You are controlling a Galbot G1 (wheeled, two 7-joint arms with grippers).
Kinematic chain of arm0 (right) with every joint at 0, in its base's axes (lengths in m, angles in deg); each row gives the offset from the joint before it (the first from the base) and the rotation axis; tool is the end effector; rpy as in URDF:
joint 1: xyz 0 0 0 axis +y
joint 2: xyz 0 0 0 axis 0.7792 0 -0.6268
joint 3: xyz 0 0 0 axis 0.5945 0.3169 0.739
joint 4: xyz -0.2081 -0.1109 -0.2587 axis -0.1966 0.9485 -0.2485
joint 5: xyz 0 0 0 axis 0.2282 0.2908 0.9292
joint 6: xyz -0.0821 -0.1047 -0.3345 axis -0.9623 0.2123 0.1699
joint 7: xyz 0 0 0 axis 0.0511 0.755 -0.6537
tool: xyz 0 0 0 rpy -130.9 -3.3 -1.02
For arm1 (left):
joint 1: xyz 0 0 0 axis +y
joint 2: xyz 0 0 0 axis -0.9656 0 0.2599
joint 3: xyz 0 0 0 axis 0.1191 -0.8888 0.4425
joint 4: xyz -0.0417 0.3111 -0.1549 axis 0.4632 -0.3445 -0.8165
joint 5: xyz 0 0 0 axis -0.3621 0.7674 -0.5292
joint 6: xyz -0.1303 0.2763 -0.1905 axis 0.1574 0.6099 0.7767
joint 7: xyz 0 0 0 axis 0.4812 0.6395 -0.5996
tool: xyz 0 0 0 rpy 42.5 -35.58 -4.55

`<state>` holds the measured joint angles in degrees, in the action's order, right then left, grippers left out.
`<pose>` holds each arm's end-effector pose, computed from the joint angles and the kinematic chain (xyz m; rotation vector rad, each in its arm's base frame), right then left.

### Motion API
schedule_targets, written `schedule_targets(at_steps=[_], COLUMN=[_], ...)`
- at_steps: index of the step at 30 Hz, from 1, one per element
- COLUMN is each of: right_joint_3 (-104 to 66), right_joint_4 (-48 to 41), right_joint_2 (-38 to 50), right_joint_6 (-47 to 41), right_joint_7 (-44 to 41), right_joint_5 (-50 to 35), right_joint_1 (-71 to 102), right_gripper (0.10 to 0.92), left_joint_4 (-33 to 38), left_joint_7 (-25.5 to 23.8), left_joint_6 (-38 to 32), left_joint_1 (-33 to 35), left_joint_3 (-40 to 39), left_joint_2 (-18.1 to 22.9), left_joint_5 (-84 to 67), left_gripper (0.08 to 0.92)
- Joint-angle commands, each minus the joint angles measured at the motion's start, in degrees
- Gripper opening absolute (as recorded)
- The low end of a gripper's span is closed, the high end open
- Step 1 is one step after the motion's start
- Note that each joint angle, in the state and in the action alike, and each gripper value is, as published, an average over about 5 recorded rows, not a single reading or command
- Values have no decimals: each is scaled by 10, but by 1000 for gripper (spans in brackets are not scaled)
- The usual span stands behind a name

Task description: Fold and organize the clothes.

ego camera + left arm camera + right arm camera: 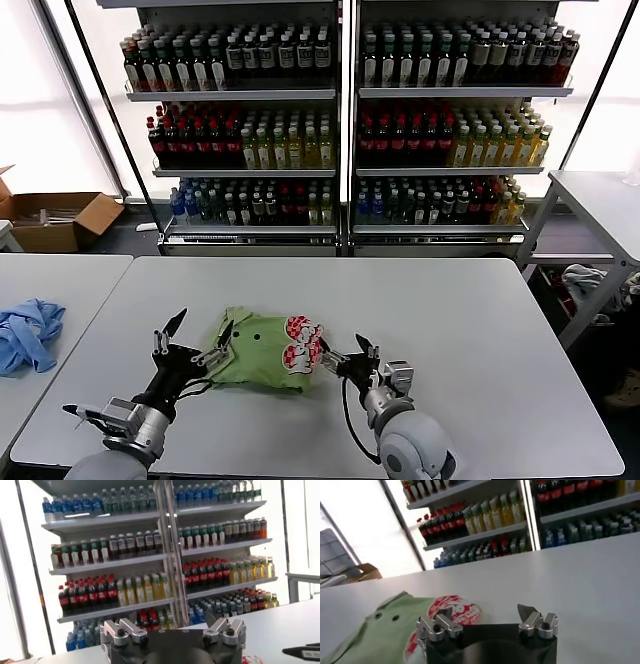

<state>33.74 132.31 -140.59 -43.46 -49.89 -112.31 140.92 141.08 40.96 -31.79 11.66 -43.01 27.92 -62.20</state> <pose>0.2858 0.0921 -0.2867 0.4845 -2.6427 -0.3296 0.2084 0.0755 -0.2440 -0.3040 -3.0554 -0.2198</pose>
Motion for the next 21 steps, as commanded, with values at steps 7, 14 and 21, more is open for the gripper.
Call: schedule_targets(at_steps=[7,14,21], right_joint_3=[45,49,44], right_joint_4=[-95,-115,-101], right_joint_2=[-73,-93,-81], right_joint_6=[-22,-15,0], right_joint_7=[-17,-27,-26], right_joint_5=[-41,-43,-33], right_joint_1=[-44,-54,-60], right_gripper=[803,619,419], left_joint_4=[-2,0,-2], left_joint_7=[-18,-19,-18], left_joint_6=[-7,-5,-2], left_joint_1=[30,31,31], left_joint_3=[29,26,25], left_joint_2=[-4,-2,1], left_joint_5=[4,4,5], left_gripper=[823,823,823])
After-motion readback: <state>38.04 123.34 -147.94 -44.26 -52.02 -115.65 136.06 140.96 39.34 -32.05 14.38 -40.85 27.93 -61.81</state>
